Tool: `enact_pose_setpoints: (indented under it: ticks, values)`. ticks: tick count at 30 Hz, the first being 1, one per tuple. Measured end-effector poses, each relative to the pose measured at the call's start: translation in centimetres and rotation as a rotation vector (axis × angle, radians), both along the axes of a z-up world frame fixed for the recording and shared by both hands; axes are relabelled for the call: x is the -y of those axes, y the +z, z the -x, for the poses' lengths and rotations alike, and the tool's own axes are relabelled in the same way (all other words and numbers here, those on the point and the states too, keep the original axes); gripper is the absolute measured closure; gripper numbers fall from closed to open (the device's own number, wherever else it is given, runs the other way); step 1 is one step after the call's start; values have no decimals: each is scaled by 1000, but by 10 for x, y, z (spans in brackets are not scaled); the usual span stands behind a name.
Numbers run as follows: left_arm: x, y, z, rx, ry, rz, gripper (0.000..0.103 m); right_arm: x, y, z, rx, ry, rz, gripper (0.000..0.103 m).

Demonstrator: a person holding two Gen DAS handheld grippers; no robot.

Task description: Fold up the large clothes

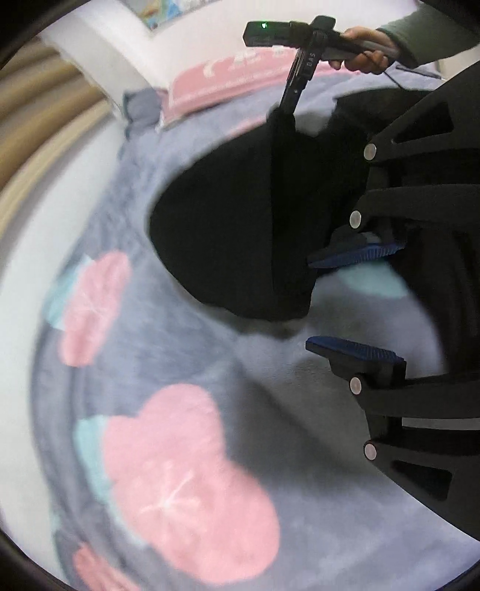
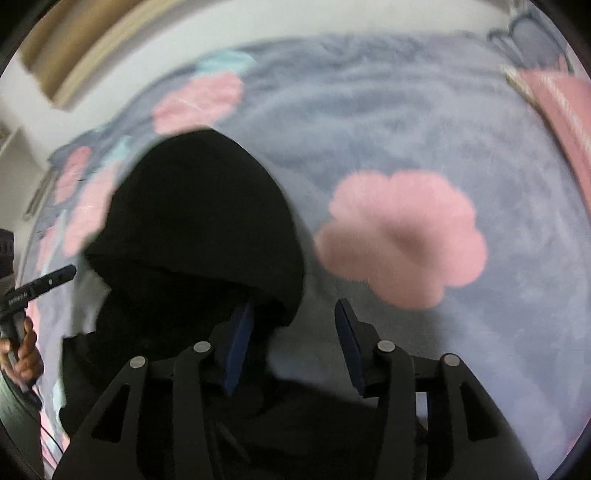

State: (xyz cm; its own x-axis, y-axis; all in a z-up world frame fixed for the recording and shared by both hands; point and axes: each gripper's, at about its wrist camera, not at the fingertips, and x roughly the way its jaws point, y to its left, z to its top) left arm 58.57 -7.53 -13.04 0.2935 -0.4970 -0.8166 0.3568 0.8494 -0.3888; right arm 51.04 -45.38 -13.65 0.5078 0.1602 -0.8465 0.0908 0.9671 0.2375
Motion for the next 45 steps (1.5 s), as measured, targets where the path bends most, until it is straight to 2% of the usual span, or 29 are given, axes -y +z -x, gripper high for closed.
enact_pose_setpoints:
  ticks: [2, 4, 6, 7, 9, 13, 15, 16, 20, 21, 22, 24, 26, 28, 29, 31, 35, 40, 42, 44, 45]
  values:
    - [4, 31, 3, 74, -10, 33, 54, -5, 21, -7, 52, 12, 1, 53]
    - [14, 48, -2, 114, -20, 63, 48, -11, 27, -22, 82, 26, -13, 53]
    - [33, 53, -14, 130, -33, 73, 48, -20, 21, -38, 79, 27, 8, 53]
    - [44, 48, -21, 131, -38, 51, 48, -24, 12, -46, 63, 34, 10, 53]
    - [60, 31, -30, 93, -53, 20, 48, -30, -12, -58, 12, 45, -5, 53]
    - [76, -42, -42, -64, -84, 0, 48, -28, -73, -63, -113, 54, -9, 54]
    - [77, -73, -37, -95, -93, -37, 49, -27, -86, -62, -119, 57, -21, 54]
    - [77, -78, -37, -92, -83, -27, 49, -26, -86, -63, -120, 58, -18, 54]
    - [80, -60, -36, -55, -90, -61, 51, -22, -66, -62, -123, 96, -9, 53]
    - [78, -43, -31, 5, -100, -66, 51, -19, -56, -60, -105, 110, -21, 53]
    - [76, -27, -27, 58, -110, -48, 51, -16, -48, -59, -87, 121, -33, 53]
    - [68, 7, -26, 109, -129, 29, 50, -8, -28, -59, -45, 142, -44, 50]
    - [63, 28, -32, 134, -137, 73, 45, -1, -17, -63, -26, 156, -46, 49]
    - [61, 42, -46, 156, -131, 76, 30, 6, -11, -74, -20, 155, -30, 49]
    - [61, 43, -52, 158, -132, 69, 29, 11, -9, -73, -18, 155, -25, 49]
    - [64, 39, -69, 119, -149, 69, 29, 16, -13, -84, -29, 161, -39, 49]
    - [79, 4, -105, -6, -164, 55, 29, 15, -31, -115, -76, 187, -92, 49]
    - [96, -39, -124, -98, -219, 26, 29, 11, -57, -140, -121, 214, -151, 49]
    - [104, -53, -131, -147, -232, 42, 29, 13, -68, -153, -134, 215, -187, 48]
    - [109, -62, -133, -172, -242, 55, 29, 8, -71, -158, -138, 212, -210, 43]
    - [114, -62, -130, -151, -253, 36, 34, 5, -71, -158, -132, 226, -218, 43]
